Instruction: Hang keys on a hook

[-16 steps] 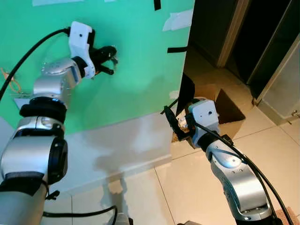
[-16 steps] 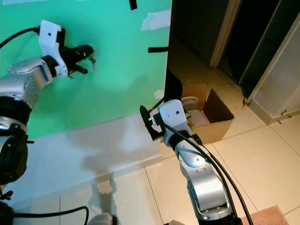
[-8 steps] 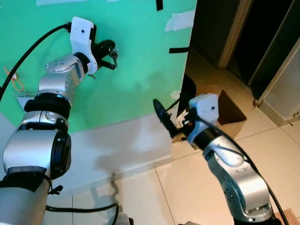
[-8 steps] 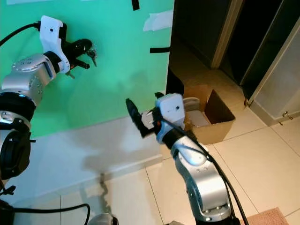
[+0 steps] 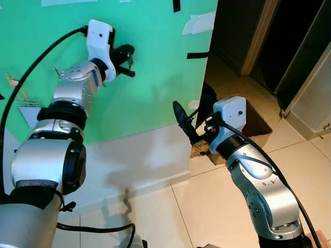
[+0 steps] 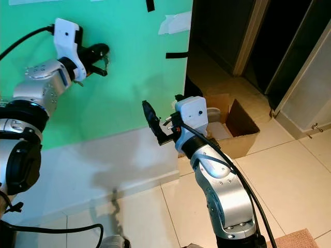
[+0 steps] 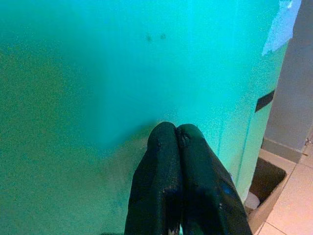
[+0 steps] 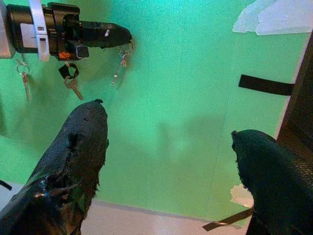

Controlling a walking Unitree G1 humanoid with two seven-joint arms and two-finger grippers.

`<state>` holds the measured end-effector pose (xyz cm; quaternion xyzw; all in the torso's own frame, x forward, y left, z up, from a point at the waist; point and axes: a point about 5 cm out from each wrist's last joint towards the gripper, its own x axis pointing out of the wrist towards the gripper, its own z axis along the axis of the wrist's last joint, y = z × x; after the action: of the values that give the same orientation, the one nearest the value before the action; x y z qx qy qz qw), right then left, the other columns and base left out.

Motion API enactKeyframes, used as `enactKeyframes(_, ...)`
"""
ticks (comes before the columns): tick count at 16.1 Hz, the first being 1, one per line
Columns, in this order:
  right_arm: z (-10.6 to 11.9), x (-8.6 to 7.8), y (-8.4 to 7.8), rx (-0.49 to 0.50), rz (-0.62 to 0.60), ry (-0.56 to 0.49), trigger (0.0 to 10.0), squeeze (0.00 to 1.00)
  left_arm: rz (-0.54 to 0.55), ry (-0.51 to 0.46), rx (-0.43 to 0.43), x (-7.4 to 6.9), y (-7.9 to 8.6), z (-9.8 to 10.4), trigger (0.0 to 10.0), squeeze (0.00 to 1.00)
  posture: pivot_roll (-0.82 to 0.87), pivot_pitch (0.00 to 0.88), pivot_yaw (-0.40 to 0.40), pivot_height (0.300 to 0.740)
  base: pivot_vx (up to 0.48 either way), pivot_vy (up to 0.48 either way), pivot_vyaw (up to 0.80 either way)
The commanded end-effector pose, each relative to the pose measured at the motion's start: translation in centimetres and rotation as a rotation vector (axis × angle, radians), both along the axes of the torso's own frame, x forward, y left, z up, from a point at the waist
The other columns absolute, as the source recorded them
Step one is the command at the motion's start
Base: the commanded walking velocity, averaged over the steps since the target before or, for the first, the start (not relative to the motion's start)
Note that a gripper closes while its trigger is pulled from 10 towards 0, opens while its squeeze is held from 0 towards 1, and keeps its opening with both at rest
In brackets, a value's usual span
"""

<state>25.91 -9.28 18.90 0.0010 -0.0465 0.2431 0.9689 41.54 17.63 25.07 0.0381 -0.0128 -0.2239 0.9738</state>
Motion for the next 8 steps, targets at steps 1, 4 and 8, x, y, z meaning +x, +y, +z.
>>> enactKeyframes(1, 0.1, 0.1, -0.3, -0.001, -0.016, -0.001, 10.0, 0.0, -0.006, -0.022, 0.006, 0.2, -0.2, 1.0, 10.0, 0.0, -0.05, 0.0, 0.074, 0.74, 0.0, 0.0, 0.0)
enactKeyframes(4, 0.0, 0.1, -0.4, -0.007, -0.029, -0.002, 10.0, 0.0, 0.003, -0.032, 0.005, 0.2, -0.1, 1.1, 10.0, 0.0, -0.05, 0.0, 0.076, 0.74, 0.0, 0.0, 0.0)
enactKeyframes(8, 0.0, 0.3, -0.6, -0.014, -0.05, -0.002, 10.0, 0.0, 0.024, -0.017, 0.11, 0.2, 0.1, 0.2, 10.0, 0.0, -0.05, 0.0, 0.073, 0.74, 0.0, 0.0, 0.0)
